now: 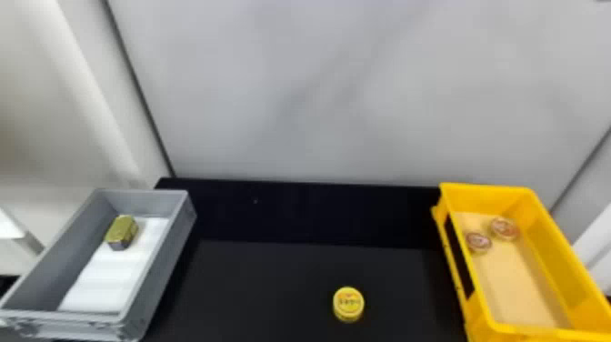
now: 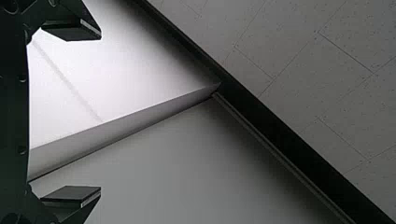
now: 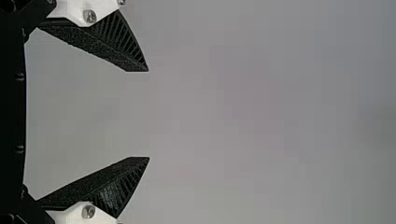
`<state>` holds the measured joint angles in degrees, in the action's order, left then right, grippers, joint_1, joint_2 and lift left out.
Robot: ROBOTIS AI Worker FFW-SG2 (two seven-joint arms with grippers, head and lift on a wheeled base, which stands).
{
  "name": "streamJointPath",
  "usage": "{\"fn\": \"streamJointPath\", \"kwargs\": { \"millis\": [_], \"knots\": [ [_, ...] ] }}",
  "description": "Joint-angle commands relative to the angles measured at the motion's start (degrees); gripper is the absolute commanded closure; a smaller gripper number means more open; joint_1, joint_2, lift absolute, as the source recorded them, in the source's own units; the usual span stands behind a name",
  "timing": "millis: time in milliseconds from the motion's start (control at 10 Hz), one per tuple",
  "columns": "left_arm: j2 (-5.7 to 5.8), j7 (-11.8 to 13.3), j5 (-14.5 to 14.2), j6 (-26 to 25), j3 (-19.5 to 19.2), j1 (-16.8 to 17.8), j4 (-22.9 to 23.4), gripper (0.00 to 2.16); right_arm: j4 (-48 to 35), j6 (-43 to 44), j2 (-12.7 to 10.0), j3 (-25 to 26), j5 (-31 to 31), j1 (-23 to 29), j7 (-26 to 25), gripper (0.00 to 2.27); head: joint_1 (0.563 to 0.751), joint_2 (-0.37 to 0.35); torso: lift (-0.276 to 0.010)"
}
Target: Pick up the round yellow can and place it in the yellow rectangular box
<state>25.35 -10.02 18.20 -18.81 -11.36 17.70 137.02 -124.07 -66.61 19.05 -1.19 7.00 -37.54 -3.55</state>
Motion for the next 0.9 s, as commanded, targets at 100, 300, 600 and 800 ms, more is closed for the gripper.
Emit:
{"fn": "streamJointPath", "kwargs": {
  "millis": [100, 300, 600, 800],
  "knots": [
    [-0.11, 0.09, -0.01, 0.08, 0.01, -0.29, 0.00, 0.11, 6.38, -5.68, -1.82, 0.58, 10.58, 3.26, 2.40, 0.11, 0.663, 0.054, -0.010],
    [-0.20, 0.00, -0.01, 0.17, 0.10, -0.29, 0.00, 0.11, 12.18, -8.58, -1.56, -0.66, 17.17, 3.52, 7.42, 0.11, 0.663, 0.054, -0.010],
    [-0.38, 0.00, -0.01, 0.25, 0.54, -0.03, 0.00, 0.11, 20.97, -6.47, -2.44, -4.96, 30.45, 5.46, 8.91, 0.11, 0.663, 0.054, -0.010],
    [-0.64, 0.00, -0.01, 0.25, 0.98, 0.15, -0.18, 0.11, 26.24, -5.06, -4.20, -6.90, 33.26, 7.13, 14.89, 0.11, 0.663, 0.054, -0.010]
  ]
}}
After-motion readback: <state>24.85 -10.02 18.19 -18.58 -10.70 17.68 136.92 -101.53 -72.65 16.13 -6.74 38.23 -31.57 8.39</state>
